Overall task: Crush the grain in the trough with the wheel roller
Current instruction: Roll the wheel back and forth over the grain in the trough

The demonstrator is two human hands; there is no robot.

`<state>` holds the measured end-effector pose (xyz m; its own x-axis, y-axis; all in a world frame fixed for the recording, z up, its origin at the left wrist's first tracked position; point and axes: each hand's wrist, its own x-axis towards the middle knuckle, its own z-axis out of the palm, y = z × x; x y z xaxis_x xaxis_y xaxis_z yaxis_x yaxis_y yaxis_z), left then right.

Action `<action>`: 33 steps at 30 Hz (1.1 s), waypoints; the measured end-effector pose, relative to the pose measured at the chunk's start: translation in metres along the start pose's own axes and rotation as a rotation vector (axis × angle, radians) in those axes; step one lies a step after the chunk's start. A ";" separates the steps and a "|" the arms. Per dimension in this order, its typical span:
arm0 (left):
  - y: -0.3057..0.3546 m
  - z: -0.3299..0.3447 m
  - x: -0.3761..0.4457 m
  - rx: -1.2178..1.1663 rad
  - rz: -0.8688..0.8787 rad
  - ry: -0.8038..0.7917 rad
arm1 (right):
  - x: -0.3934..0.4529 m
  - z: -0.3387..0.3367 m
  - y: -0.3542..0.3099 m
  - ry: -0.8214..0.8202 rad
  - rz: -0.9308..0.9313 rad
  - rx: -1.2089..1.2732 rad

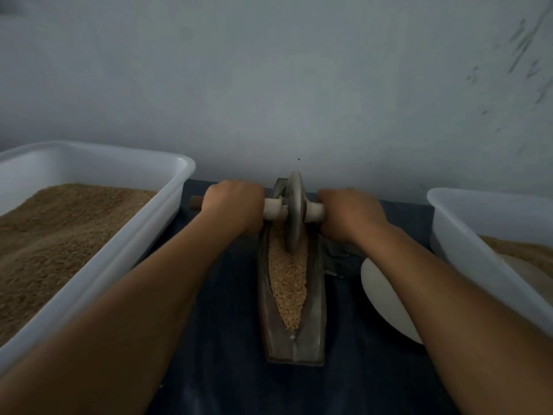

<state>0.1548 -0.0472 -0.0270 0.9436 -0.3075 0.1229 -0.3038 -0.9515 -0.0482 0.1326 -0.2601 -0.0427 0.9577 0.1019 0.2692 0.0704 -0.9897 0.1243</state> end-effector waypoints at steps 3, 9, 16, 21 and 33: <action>-0.001 -0.002 0.010 0.017 0.015 0.008 | 0.014 -0.002 0.002 -0.100 0.011 -0.014; 0.002 -0.003 -0.002 0.038 0.003 -0.040 | -0.005 -0.001 -0.002 -0.010 -0.012 0.006; 0.005 -0.007 -0.058 0.038 0.054 -0.037 | -0.067 -0.008 -0.016 0.161 -0.063 0.003; 0.009 -0.011 -0.103 0.104 0.131 0.108 | -0.122 -0.013 -0.028 0.284 -0.075 0.038; 0.006 -0.006 -0.096 0.061 0.139 0.106 | -0.111 -0.010 -0.028 0.324 -0.079 0.010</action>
<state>0.0620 -0.0232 -0.0329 0.8731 -0.4381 0.2140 -0.4185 -0.8986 -0.1318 0.0212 -0.2432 -0.0668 0.8107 0.2030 0.5491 0.1446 -0.9783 0.1482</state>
